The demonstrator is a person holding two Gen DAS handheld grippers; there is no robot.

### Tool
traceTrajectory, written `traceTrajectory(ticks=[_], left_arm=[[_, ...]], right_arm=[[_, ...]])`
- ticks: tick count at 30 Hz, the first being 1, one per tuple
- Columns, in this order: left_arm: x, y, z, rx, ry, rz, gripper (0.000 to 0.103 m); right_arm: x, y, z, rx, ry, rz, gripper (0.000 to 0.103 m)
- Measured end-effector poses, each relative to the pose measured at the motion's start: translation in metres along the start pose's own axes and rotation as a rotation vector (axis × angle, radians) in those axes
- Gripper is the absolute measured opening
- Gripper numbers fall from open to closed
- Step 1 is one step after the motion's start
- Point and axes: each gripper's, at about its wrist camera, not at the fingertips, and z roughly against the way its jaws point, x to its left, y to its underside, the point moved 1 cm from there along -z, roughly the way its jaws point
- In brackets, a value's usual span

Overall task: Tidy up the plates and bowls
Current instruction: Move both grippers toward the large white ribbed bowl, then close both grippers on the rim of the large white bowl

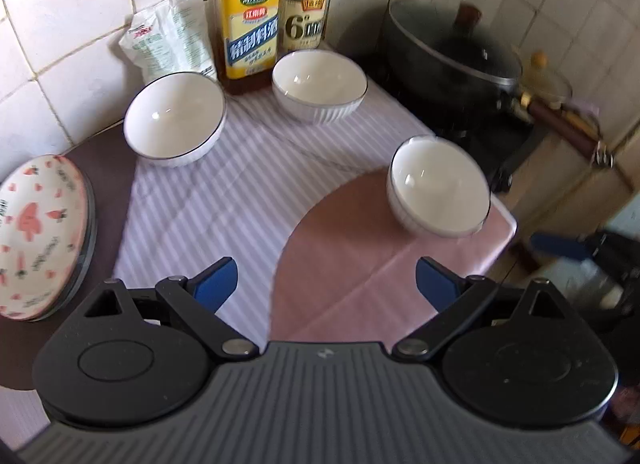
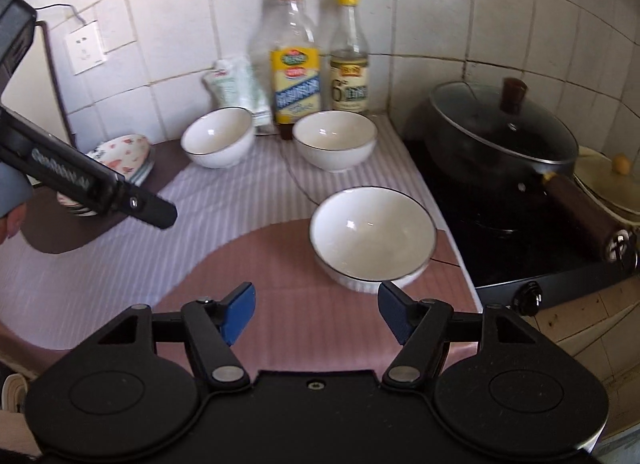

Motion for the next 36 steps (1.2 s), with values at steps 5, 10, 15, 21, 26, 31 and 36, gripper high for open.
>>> traceTrajectory(ticks=[5,10,15,21,26,31,36], left_arm=[[-0.009,-0.009,-0.032,-0.073,0.017,0.076,0.097],[-0.021,-0.020,-0.065,-0.042,0.111,0.183,0.097],[-0.039,-0.027,-0.093,-0.032,0.120,0.160,0.096],[-0.041,-0.027,-0.118,0.010,0.142,0.207,0.088],[-0.044,-0.030,-0.133,0.067,0.160,0.199,0.030],[-0.045,-0.026,-0.136,0.067,0.137,0.189,0.015],[-0.043,-0.026,-0.135,0.069,0.136,0.187,0.015]], right_arm=[[-0.020,0.010,-0.028,-0.015,-0.015,0.003,0.079],[-0.037,0.022,-0.061,-0.045,-0.004,-0.056,0.092],[-0.041,0.030,-0.090,-0.095,0.010,-0.040,0.092],[-0.042,0.035,-0.110,-0.187,0.022,-0.002,0.096],[-0.042,0.038,-0.121,-0.221,0.026,0.014,0.098],[-0.041,0.038,-0.122,-0.243,0.019,0.012,0.099],[-0.039,0.038,-0.122,-0.246,0.022,0.025,0.099]])
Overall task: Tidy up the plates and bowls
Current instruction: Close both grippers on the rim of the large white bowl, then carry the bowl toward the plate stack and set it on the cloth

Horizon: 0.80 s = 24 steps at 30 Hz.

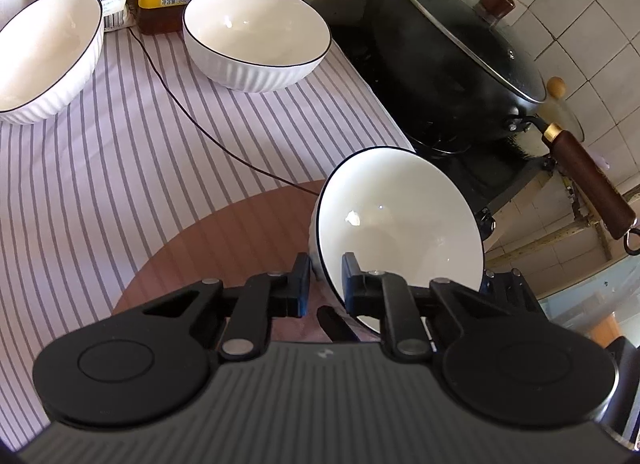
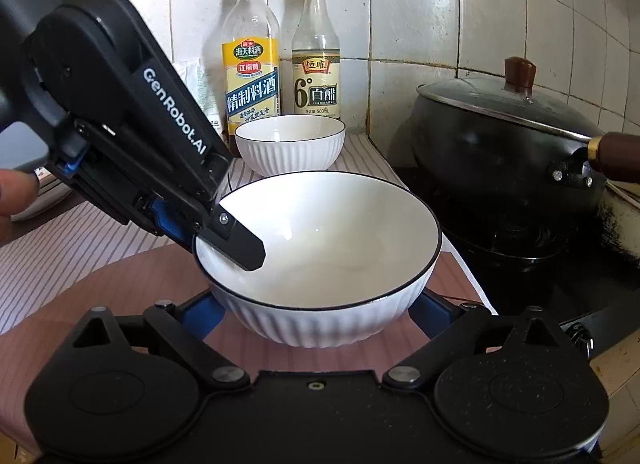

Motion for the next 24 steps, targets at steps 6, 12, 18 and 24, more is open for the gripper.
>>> traceTrajectory(ticks=[6,12,18,24], left_arm=[[0.011,-0.003,0.019,-0.002,0.026,0.037,0.015],[0.020,-0.004,0.057,-0.062,0.017,0.014,0.016],[0.039,-0.004,0.097,-0.084,-0.017,0.008,0.016],[0.074,0.008,0.137,-0.108,-0.074,0.011,0.017]], right_arm=[[0.007,-0.014,0.003,0.018,-0.014,-0.004,0.099],[0.025,-0.037,0.015,-0.009,-0.044,0.053,0.099],[0.054,-0.058,0.024,-0.044,-0.089,0.092,0.099],[0.091,-0.073,0.021,-0.071,-0.180,0.135,0.099]])
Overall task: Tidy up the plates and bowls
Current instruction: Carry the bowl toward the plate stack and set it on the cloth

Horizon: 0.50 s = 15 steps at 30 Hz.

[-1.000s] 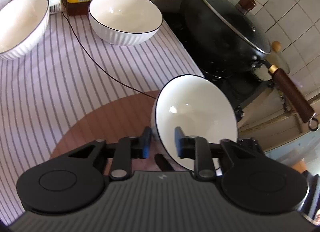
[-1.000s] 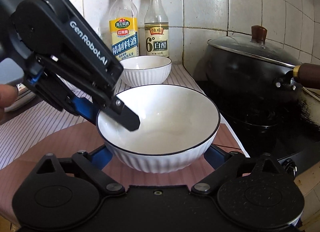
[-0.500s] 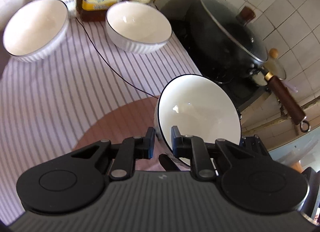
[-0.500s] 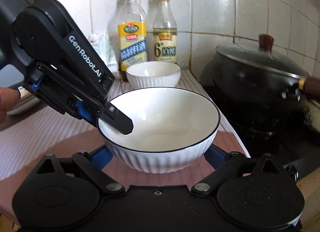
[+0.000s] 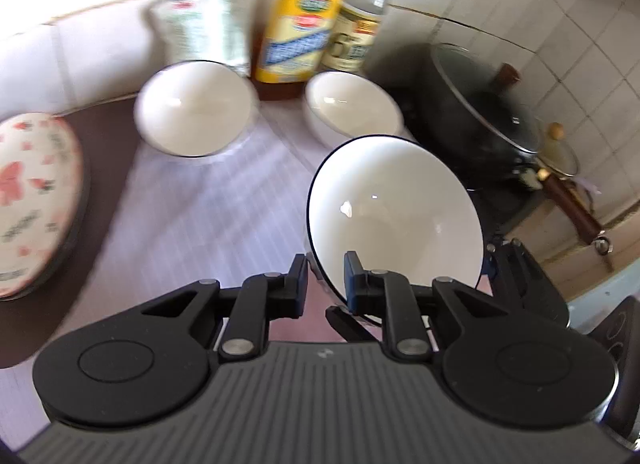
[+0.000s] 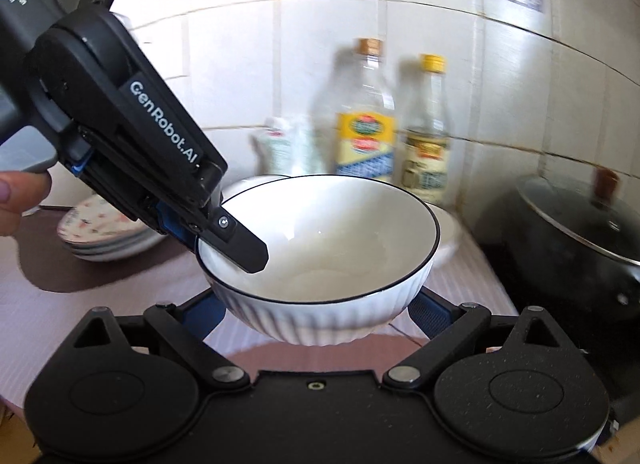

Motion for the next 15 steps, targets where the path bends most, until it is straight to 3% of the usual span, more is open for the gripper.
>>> traceTrajectory(ticks=[7,15], left_arm=[[0.051,0.010,0.025,0.016,-0.072,0.079,0.017],[0.094,0.028,0.022,0.035,-0.128,0.154,0.017]], right_arm=[[0.048,-0.013,-0.023,0.016,-0.118,0.049,0.099],[0.092,-0.011,-0.048,0.078,-0.215,0.150,0.099]])
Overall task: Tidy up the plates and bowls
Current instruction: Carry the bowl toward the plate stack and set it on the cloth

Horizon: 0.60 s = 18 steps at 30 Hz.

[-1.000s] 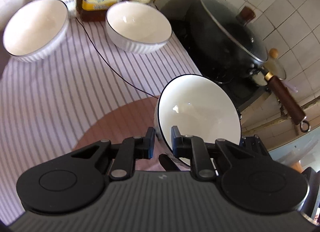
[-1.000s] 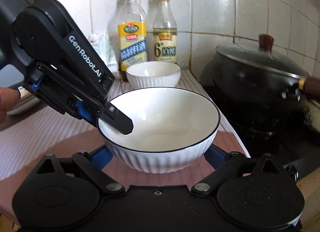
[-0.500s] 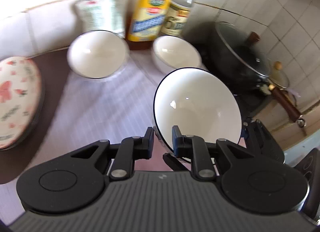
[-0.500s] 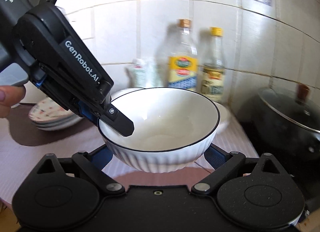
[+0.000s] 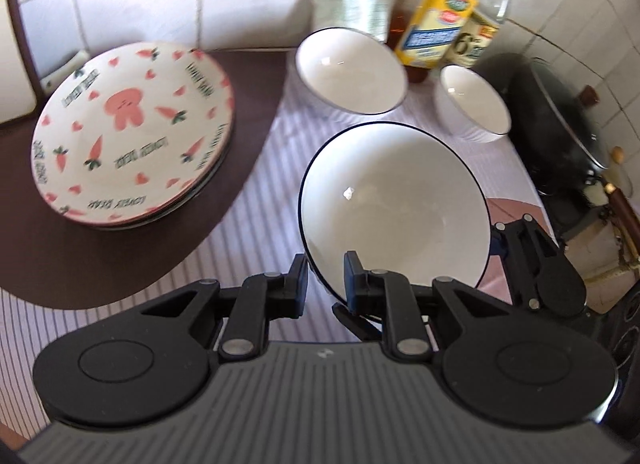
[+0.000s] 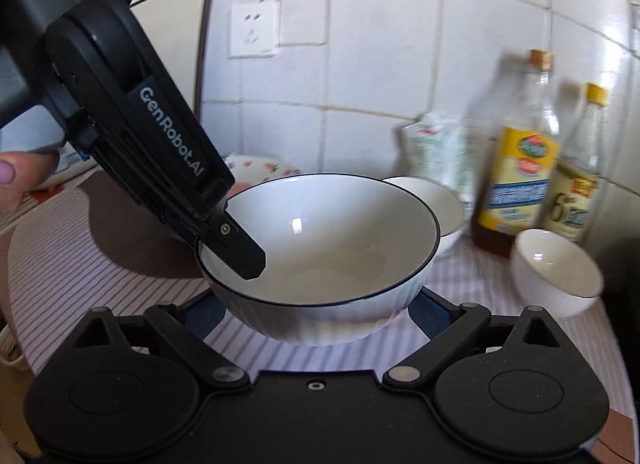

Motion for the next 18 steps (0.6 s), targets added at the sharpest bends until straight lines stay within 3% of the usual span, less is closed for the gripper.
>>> traceTrajectory(ticks=[18], left_arm=[[0.025,-0.001,-0.050,0.071,-0.013,0.011,0.017]], right_arm=[[0.005,0.018,-0.046,0.063,-0.012,0.038,0.099]])
